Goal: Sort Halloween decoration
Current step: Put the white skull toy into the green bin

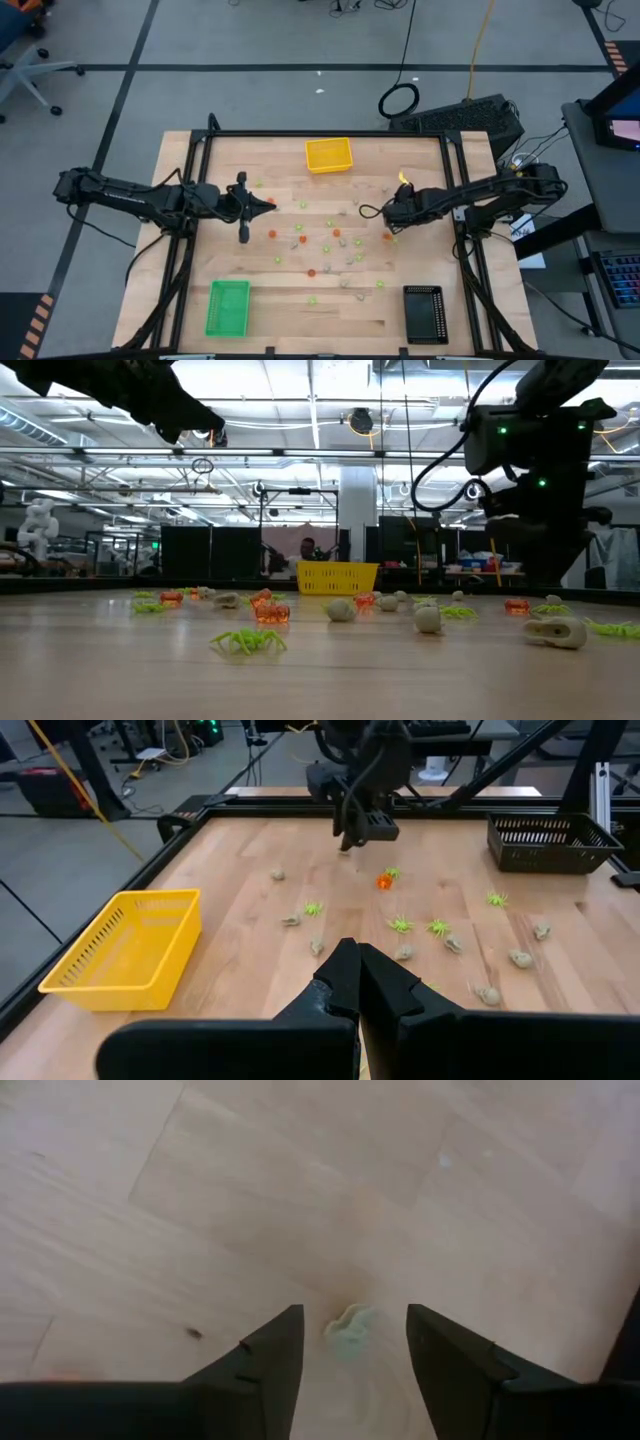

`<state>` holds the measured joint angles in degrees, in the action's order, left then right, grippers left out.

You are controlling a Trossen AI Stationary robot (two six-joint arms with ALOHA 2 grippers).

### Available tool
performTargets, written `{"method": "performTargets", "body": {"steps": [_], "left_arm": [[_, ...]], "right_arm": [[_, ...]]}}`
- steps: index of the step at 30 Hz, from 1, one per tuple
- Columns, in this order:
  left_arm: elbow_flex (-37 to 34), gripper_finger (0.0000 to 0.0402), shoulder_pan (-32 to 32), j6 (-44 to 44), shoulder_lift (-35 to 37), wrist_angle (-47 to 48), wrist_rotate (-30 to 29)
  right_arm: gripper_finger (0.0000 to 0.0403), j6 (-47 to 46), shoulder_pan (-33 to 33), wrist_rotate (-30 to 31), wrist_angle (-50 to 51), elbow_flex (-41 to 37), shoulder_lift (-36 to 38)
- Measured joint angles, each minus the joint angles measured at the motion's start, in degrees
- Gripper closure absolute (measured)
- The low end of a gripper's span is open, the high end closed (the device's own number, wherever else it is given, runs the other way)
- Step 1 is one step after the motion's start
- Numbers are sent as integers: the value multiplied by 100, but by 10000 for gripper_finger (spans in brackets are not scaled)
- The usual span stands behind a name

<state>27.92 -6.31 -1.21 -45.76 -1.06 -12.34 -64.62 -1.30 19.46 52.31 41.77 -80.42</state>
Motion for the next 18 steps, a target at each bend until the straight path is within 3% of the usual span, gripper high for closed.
{"method": "performTargets", "body": {"steps": [9, 18], "left_arm": [[0, 402, 0, 2, 0, 7, 2], [1, 402, 0, 10, 0, 48, 4]], "right_arm": [[238, -180, -108, 177, -56, -64, 0], [238, -612, -217, 159, -861, -622, 12]]}}
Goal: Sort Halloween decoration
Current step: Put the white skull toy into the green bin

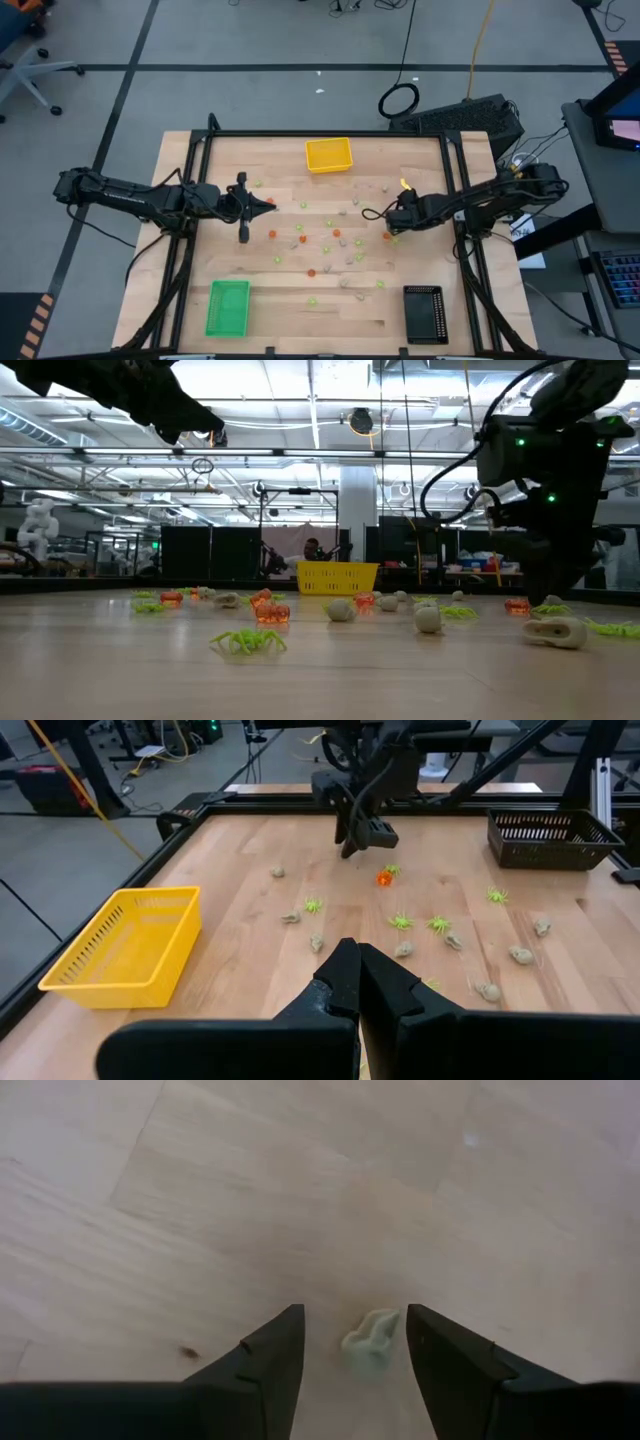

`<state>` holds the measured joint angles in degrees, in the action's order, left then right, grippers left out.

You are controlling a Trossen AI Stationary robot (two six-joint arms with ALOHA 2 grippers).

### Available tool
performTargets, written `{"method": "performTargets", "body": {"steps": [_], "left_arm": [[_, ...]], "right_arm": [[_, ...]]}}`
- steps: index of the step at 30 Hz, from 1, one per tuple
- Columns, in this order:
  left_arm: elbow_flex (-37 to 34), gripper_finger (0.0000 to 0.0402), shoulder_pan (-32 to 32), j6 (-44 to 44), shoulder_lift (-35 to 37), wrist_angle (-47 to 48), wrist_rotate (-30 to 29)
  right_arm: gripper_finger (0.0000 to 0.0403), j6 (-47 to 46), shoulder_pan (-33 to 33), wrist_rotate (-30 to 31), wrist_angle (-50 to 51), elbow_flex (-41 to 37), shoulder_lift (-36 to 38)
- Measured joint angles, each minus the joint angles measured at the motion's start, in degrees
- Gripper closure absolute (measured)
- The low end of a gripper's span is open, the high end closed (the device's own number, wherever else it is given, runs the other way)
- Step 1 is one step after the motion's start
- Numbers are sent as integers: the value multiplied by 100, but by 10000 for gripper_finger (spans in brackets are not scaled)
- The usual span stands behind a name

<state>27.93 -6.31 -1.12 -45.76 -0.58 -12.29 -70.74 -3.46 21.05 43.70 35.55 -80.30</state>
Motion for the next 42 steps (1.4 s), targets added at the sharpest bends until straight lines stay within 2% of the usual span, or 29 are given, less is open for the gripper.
{"method": "performTargets", "body": {"steps": [13, 28, 33, 42], "left_arm": [[1, 402, 0, 156, 0, 66, 2], [1, 402, 0, 154, 0, 288, 4], [1, 402, 0, 152, 0, 282, 4], [1, 402, 0, 143, 0, 280, 6]], "right_arm": [[239, -554, -451, -156, -4, -57, 18], [240, -555, -416, -136, 43, -52, 19], [258, -506, -372, -116, 10, -53, 18], [314, -503, -369, -52, -39, -57, 16]]}}
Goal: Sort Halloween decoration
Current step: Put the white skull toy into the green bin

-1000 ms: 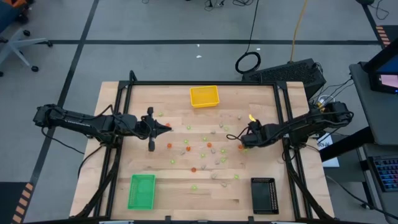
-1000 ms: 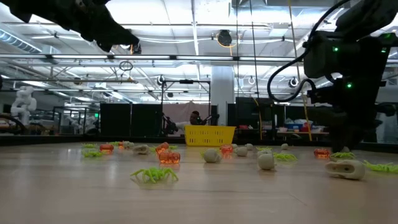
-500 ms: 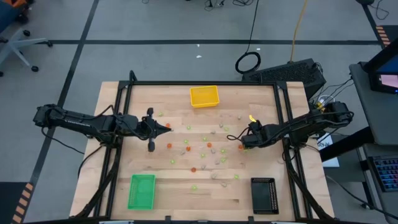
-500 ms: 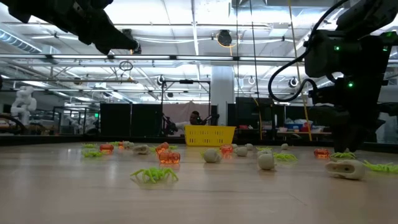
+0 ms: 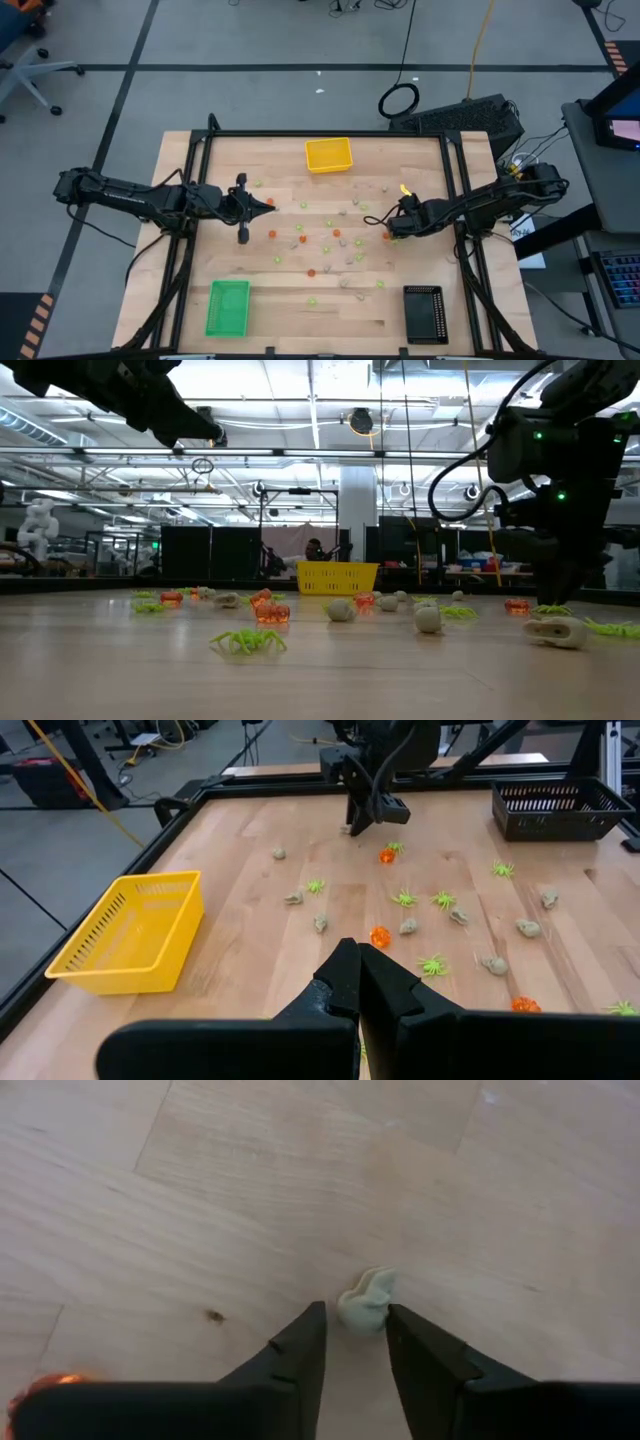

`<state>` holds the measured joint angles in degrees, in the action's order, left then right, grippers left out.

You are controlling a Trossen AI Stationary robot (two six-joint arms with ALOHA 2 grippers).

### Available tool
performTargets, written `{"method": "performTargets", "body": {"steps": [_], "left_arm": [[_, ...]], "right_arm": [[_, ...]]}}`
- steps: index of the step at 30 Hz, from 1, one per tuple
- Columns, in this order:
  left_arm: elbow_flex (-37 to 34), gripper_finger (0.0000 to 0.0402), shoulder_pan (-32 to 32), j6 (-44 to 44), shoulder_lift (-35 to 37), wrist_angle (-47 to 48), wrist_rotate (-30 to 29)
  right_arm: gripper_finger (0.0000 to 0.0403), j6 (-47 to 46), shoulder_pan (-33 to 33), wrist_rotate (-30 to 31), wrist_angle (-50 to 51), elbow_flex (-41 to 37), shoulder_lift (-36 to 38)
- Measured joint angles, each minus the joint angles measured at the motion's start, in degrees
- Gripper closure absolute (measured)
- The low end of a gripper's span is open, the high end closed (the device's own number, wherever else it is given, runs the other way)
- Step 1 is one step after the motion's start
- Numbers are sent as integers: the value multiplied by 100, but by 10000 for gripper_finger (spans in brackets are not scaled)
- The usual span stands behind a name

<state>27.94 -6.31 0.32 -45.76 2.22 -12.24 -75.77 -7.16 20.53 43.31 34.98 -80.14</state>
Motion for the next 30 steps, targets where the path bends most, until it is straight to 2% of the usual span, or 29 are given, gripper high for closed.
{"method": "performTargets", "body": {"steps": [8, 11, 21, 30], "left_arm": [[0, 402, -23, -4, 0, 0, 2], [0, 402, -61, -4, 0, -17, 5], [0, 402, -59, -7, 2, -90, 6], [0, 402, -59, -51, 2, -90, 5]], "right_arm": [[342, 39, 2, 12, -17, 0, 0], [329, 37, 2, 54, -33, 0, -4], [243, 9, 7, 192, -99, -11, -6], [249, 81, 100, 193, -435, -13, -11]]}}
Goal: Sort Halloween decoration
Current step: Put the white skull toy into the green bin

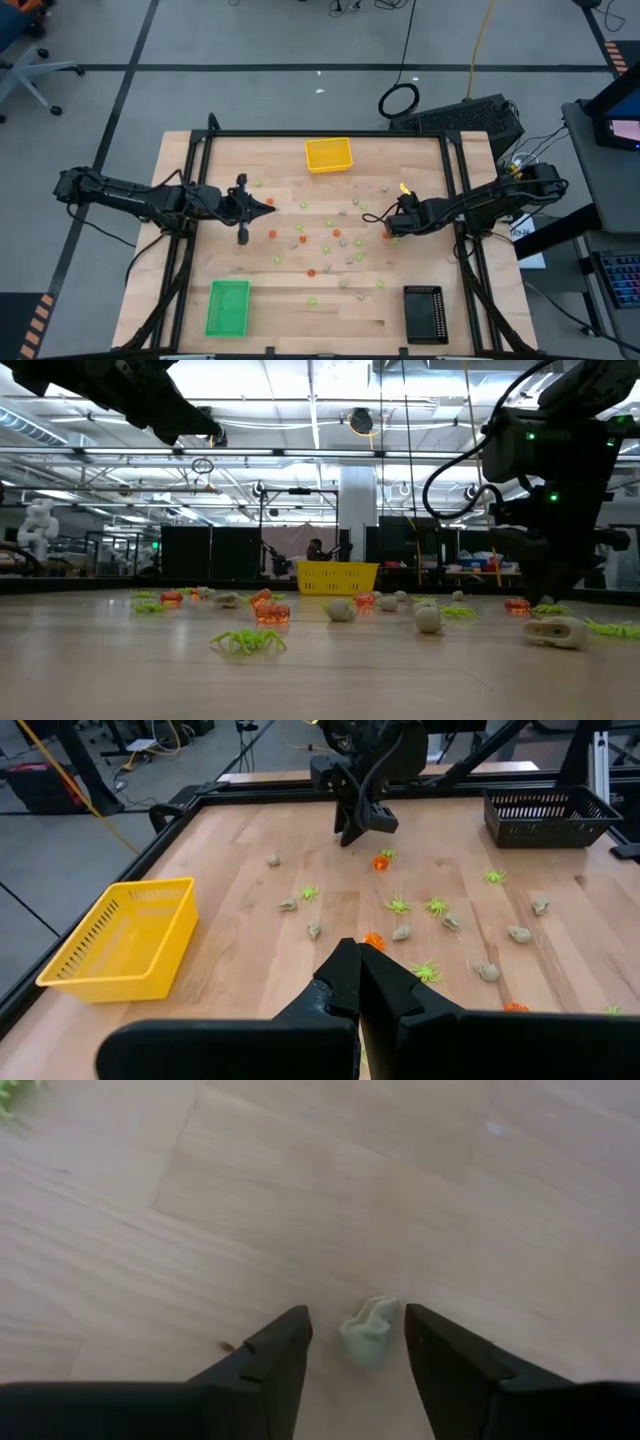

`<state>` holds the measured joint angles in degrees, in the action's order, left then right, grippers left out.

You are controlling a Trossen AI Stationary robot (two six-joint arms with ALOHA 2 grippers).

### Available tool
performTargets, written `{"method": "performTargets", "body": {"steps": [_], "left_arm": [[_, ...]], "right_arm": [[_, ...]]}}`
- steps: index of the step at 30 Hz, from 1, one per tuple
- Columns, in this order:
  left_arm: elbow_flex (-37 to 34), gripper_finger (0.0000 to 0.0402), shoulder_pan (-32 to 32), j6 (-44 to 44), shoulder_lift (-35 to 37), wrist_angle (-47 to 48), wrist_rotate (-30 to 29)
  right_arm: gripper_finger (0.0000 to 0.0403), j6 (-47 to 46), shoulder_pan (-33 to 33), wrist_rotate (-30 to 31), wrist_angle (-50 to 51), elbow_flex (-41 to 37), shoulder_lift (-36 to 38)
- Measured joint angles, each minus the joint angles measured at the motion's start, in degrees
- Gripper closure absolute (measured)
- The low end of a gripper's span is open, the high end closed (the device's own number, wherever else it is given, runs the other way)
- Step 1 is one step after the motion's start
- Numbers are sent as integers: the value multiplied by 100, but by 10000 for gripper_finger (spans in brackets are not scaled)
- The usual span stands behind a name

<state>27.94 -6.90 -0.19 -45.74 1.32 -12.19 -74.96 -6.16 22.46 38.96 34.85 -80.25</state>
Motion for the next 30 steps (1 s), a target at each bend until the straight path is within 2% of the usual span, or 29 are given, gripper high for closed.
{"method": "performTargets", "body": {"steps": [30], "left_arm": [[0, 402, 0, -100, 0, 7, 35]], "right_arm": [[348, 195, -6, -149, -20, -68, 15]]}}
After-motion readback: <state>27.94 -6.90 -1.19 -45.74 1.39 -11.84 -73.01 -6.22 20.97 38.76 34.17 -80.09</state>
